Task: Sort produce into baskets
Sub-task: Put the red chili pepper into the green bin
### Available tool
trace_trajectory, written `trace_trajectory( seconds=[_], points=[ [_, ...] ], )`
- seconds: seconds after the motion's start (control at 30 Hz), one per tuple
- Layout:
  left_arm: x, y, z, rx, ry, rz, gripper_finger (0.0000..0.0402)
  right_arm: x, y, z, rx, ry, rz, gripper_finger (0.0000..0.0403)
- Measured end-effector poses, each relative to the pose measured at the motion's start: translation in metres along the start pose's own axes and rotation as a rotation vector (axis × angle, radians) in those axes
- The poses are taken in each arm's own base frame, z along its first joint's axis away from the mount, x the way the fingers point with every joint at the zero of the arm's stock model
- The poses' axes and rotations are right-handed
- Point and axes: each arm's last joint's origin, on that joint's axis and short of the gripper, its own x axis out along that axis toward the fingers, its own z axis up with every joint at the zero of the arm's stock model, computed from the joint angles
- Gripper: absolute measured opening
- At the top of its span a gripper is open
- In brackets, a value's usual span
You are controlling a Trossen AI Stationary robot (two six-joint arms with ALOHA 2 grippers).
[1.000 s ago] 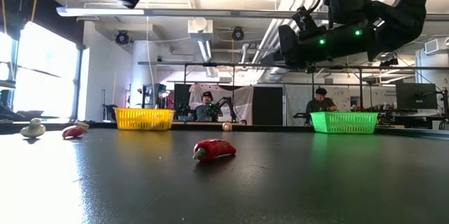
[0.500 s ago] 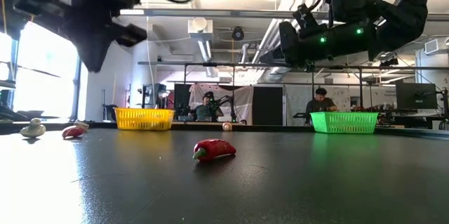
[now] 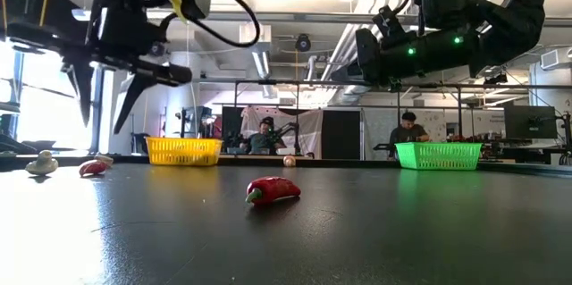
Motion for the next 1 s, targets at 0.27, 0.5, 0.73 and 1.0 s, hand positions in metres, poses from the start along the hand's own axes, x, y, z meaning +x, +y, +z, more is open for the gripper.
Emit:
trace_trajectory(
  seconds=[0.27,0.5,0.73,1.0],
  points=[
    [0.026,-0.006,-0.005,0.057,0.001,-0.007,0.014,0.0,0.0,0.0,-0.021,0.004,0.001,0.0],
    [0.023,-0.001,0.025,0.189,-0.215,0.173,0.014,0.0,0.0,-0.001,-0.026,0.007,0.002,0.0],
    [0.028,0.005,0.061,0.288,-0.371,0.312,0.014,0.0,0.0,-0.001,-0.028,0.008,0.005,0.0],
    [0.036,-0.003,0.114,0.349,-0.389,0.321,0.014,0.001,-0.001,-0.002,0.02,0.021,0.012,0.0]
  ],
)
